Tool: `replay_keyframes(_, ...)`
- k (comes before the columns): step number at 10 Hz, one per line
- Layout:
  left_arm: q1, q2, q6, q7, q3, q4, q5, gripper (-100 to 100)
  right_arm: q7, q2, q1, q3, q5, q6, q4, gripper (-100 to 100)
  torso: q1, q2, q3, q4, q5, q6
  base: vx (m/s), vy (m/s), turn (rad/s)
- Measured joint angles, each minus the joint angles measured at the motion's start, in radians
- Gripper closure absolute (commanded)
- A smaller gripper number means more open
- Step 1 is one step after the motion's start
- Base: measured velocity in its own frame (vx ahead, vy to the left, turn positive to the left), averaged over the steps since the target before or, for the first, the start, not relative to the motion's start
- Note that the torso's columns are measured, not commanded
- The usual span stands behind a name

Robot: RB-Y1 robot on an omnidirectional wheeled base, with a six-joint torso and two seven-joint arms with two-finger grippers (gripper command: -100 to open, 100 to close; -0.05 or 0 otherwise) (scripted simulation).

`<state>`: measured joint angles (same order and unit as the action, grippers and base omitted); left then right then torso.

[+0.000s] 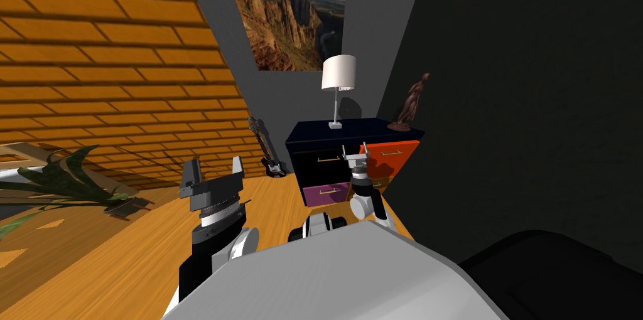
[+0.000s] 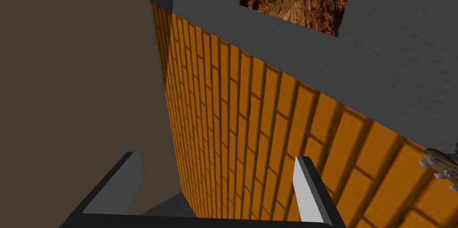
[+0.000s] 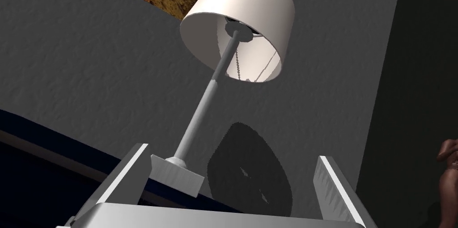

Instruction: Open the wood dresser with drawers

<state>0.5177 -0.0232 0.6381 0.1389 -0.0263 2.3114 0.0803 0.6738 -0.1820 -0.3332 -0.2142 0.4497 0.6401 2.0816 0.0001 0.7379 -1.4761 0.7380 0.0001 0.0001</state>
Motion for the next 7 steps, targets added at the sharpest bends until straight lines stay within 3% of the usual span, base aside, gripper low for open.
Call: replay_keyframes(7,0.0,0.0,0.0,0.0,0.0,0.0,0.0,0,0.186,-0.011,0.032,-0.051,0.119,0.021,-0.059,-100,0.0,0.0,0.0,0.0,0.0,0.0,-0.006,0.021,0.019)
